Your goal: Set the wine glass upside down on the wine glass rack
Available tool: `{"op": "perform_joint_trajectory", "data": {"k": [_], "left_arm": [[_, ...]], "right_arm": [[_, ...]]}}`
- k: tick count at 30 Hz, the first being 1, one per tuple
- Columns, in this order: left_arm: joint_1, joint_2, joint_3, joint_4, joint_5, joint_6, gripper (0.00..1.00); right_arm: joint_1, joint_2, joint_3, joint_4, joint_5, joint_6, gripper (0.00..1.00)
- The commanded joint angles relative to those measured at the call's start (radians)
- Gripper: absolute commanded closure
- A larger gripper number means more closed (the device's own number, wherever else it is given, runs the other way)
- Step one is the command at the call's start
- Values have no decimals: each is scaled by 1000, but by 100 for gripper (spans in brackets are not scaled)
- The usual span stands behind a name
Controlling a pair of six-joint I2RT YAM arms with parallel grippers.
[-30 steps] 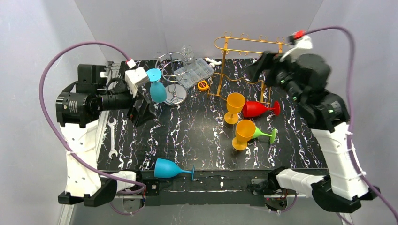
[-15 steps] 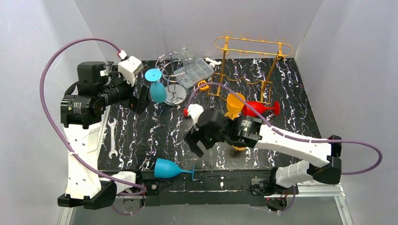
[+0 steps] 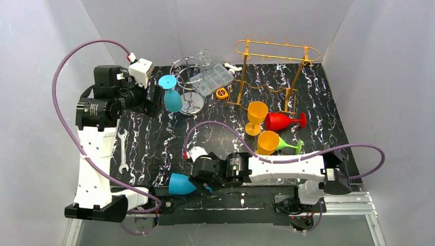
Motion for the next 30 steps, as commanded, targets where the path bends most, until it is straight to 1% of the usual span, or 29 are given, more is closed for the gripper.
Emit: {"op": "perform_joint_trajectory", "data": {"k": [1,7,10,12,14,15,18,20,21,25,28,30], "left_arm": [[3,-42,0,12,-58,13,2],[3,-59,38,-13,-81,23,2],[3,-70,56,-21,-69,22,2],[3,-77,58,-22,-66,24,2],[3,-84,52,-22,-65,27,2],[3,-88,48,-21,-64,27,2],[3,-95,37,-21,-64,38,2],[3,-93,38,-22,-65,41,2],[3,-91,41,-21,-62,41,2],[3,-83,56,-21,-31,30,2],[3,-71,75,-24,7,9,2],[3,-63,97,-32,50,-9,2]], "right_arm": [[7,47,-21,53,-19,112,13],[8,136,-40,82,-42,139,19],[7,140,-43,70,-14,143,23],[3,136,-50,70,3,145,28],[-4,138,-56,73,2,141,35],[-6,140,-59,79,2,138,41],[-16,151,-62,84,15,125,66],[-26,159,-59,84,17,118,79],[-28,161,-58,84,22,114,82],[-44,131,-43,55,79,96,88],[-49,77,2,15,180,60,94],[-49,23,32,13,270,9,98]]}}
